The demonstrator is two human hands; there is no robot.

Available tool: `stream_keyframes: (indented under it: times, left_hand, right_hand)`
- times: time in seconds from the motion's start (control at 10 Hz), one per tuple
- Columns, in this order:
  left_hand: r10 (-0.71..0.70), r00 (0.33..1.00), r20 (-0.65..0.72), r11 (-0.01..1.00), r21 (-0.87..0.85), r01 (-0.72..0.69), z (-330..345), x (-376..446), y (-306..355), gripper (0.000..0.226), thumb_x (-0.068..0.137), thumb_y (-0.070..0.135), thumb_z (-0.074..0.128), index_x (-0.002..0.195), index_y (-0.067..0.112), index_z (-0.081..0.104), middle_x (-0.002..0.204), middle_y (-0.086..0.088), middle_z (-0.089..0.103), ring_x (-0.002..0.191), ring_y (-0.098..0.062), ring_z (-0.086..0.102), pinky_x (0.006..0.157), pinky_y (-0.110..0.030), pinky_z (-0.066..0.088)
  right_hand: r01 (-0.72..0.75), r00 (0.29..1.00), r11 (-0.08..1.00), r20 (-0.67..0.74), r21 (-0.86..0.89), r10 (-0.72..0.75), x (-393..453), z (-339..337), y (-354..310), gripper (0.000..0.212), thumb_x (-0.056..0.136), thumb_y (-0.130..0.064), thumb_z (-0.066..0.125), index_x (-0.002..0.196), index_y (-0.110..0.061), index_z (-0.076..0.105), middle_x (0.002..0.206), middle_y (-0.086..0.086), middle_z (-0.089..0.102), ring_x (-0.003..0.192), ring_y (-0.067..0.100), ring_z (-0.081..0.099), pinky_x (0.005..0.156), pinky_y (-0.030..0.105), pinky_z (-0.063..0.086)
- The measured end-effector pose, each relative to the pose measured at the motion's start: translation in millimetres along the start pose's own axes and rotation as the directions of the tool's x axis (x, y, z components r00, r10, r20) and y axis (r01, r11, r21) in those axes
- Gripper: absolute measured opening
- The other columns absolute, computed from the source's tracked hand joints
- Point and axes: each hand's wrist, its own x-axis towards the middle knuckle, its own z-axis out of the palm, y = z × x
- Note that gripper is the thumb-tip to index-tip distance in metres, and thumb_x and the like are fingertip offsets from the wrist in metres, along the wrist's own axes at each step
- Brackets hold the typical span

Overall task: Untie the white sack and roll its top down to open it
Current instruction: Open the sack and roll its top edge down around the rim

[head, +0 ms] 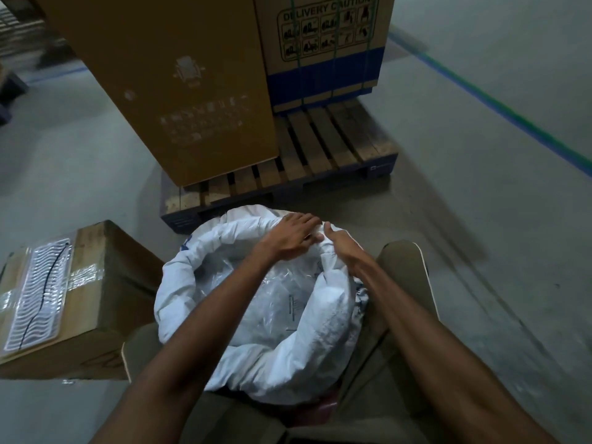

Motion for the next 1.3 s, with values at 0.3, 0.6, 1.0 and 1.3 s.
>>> stream_keyframes:
  times: [0.3,0.6,1.0,1.3]
  left_hand:
    - [-0.339,0.941,-0.013,0.939,-0.073,0.337,-7,34,11,0.044,0.090,0.042,0.054,0.057,0.013,0.052,0.060,0.000,0.046,0.055,-0.015,0.042,0.052,-0.027,0.034]
    - [-0.378,0.915,-0.139,0.926,-0.076,0.370,-2,30,18,0.045,0.093,0.050,0.056,0.124,0.018,0.059,0.123,-0.010,0.056,0.117,-0.028,0.050,0.107,-0.046,0.037]
    - [-0.543,0.839,-0.041,0.694,-0.584,0.421,42,-84,68,0.029,0.061,0.035,0.084,0.065,0.022,0.058,0.060,0.009,0.056,0.056,-0.005,0.050,0.052,-0.027,0.036]
    - [-0.423,0.815,-0.396,0.875,-0.413,0.253,65,-78,80,0.025,0.076,0.020,0.075,0.075,0.017,0.050,0.069,0.001,0.053,0.059,-0.026,0.054,0.053,-0.032,0.040]
  right_hand:
    - [-0.032,0.968,0.950,-0.247,-0.312,-0.049,-56,7,-9,0.076,0.100,-0.071,0.029,0.152,-0.018,0.043,0.158,0.016,0.039,0.146,0.038,0.036,0.121,0.052,0.026]
    - [-0.207,0.915,0.827,-0.197,0.523,0.353,-58,11,-15,0.063,0.107,-0.050,0.041,0.143,0.000,0.053,0.143,0.018,0.058,0.129,0.035,0.058,0.096,0.037,0.050]
    - [-0.138,0.973,0.605,-0.006,0.784,0.230,-19,19,0,0.059,0.105,-0.055,0.038,0.139,-0.009,0.055,0.114,0.015,0.066,0.089,0.028,0.065,0.079,0.043,0.056]
    - [-0.150,0.918,0.922,-0.296,0.357,0.264,-82,58,23,0.119,0.061,-0.106,0.034,0.129,-0.012,0.063,0.128,0.015,0.066,0.119,0.034,0.062,0.102,0.053,0.052]
